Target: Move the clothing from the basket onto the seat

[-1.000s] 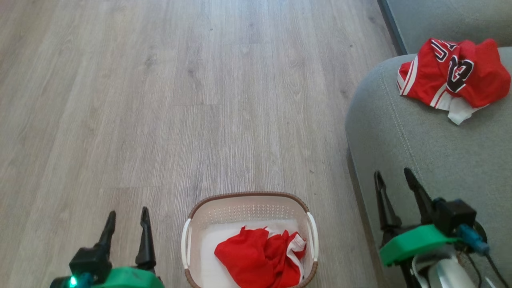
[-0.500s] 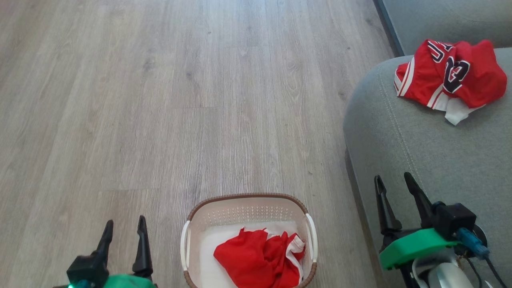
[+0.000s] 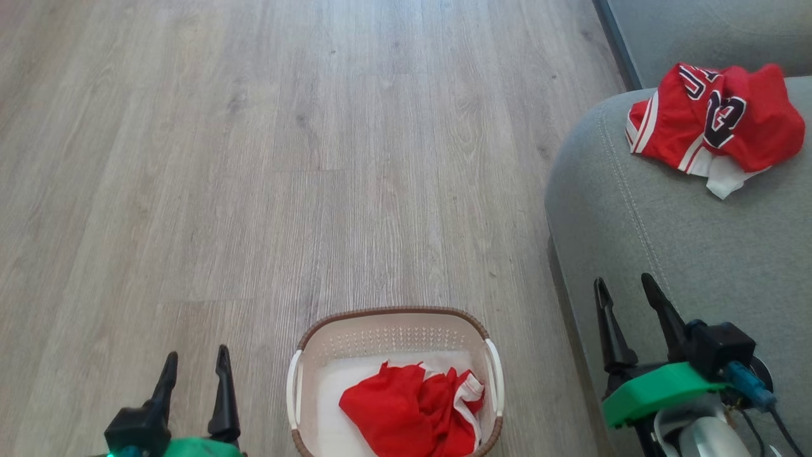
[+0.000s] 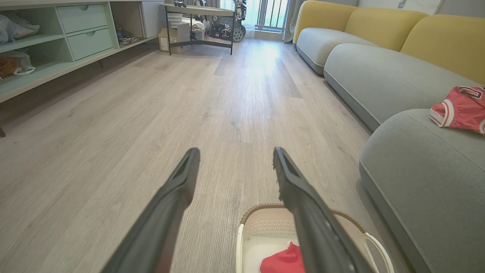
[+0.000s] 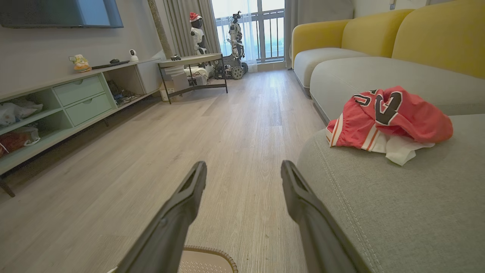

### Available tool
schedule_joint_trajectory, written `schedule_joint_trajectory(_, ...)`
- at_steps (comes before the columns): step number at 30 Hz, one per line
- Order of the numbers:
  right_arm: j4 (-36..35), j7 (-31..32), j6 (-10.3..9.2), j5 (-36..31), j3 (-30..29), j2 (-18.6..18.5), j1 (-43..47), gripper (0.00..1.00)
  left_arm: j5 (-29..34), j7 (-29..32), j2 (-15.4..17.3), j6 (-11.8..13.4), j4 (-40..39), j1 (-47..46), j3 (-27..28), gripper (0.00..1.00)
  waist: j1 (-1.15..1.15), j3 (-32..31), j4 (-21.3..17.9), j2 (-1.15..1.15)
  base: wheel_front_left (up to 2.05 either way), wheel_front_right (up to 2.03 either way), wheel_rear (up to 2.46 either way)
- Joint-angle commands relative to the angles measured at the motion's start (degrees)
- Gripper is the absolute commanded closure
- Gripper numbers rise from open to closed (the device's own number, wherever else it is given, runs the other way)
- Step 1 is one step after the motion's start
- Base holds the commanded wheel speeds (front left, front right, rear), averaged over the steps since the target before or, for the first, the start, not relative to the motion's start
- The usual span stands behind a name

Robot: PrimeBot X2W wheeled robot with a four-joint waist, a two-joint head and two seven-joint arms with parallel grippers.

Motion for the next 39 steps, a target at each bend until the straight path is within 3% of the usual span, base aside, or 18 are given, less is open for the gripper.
schedule_joint_trajectory(1,-1.8,-0.5,-0.02,0.1,1.1,0.1,-1.5,0.0,0.6,-0.5,-0.2,-0.3,-1.7,-1.7,2.6,0.0,0.0,0.0,0.0,0.0,0.0,0.0,0.0)
schedule_joint_trajectory(20,-3.1,-0.5,-0.02,-1.2,-1.1,0.1,-2.9,0.0,3.8,-0.5,-1.5,-3.2,0.3,-4.5,2.2,0.0,0.0,4.2,-0.1,0.0,0.0,0.0,0.0)
schedule_joint_trajectory(32,-8.7,-0.5,-0.02,-4.7,-4.8,0.1,-9.2,0.0,10.1,-0.5,-1.9,-8.4,16.9,-22.4,-10.3,0.0,0.0,18.1,-1.4,0.0,0.0,0.0,0.0)
schedule_joint_trajectory(39,-13.8,-0.5,-0.02,-6.1,-5.4,0.1,-15.3,0.0,8.1,0.0,-2.1,-9.8,29.8,-34.4,-19.7,0.0,0.0,28.9,-3.3,0.0,0.0,0.0,0.0)
